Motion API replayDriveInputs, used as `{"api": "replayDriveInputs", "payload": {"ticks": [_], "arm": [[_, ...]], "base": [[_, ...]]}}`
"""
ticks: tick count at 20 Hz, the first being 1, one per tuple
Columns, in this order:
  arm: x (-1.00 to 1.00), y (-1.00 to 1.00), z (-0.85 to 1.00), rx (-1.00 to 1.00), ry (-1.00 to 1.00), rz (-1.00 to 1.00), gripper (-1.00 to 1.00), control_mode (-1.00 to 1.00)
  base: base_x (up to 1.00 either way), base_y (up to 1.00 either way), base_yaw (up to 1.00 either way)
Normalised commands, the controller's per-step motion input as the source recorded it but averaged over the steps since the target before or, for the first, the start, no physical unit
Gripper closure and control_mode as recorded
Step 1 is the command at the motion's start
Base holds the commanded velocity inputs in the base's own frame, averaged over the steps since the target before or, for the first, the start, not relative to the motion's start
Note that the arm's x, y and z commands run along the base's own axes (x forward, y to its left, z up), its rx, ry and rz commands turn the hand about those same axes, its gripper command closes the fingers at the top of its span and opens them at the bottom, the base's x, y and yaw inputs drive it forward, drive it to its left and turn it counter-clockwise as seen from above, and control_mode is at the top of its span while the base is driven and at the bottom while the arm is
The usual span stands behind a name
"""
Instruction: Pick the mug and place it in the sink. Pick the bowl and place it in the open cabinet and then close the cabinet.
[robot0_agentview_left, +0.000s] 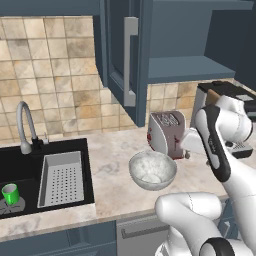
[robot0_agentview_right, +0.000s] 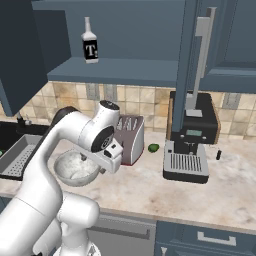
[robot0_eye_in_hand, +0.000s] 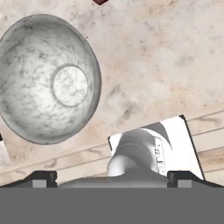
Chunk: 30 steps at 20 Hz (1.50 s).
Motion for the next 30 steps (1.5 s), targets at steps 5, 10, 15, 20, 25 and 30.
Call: {"api": "replayDriveInputs", "payload": {"ticks": [5, 10, 15, 20, 25, 30], "arm": [[0.18, 0.16, -0.29, 0.13, 0.0, 0.0, -1.0, -1.0], [0.18, 0.17, -0.19, 0.07, 0.01, 0.0, -1.0, -1.0], [0.21, 0.13, -0.12, 0.0, 0.01, 0.0, -1.0, -1.0], [0.21, 0.05, -0.19, 0.0, 0.0, 0.0, -1.0, -1.0], [0.24, 0.0, -0.19, 0.0, 0.02, 0.0, -1.0, -1.0], [0.26, 0.0, -0.21, 0.0, 0.02, 0.0, -1.0, -1.0]], "base": [[0.0, 0.0, 0.0], [0.0, 0.0, 0.0], [0.0, 0.0, 0.0], [0.0, 0.0, 0.0], [0.0, 0.0, 0.0], [0.0, 0.0, 0.0]]}}
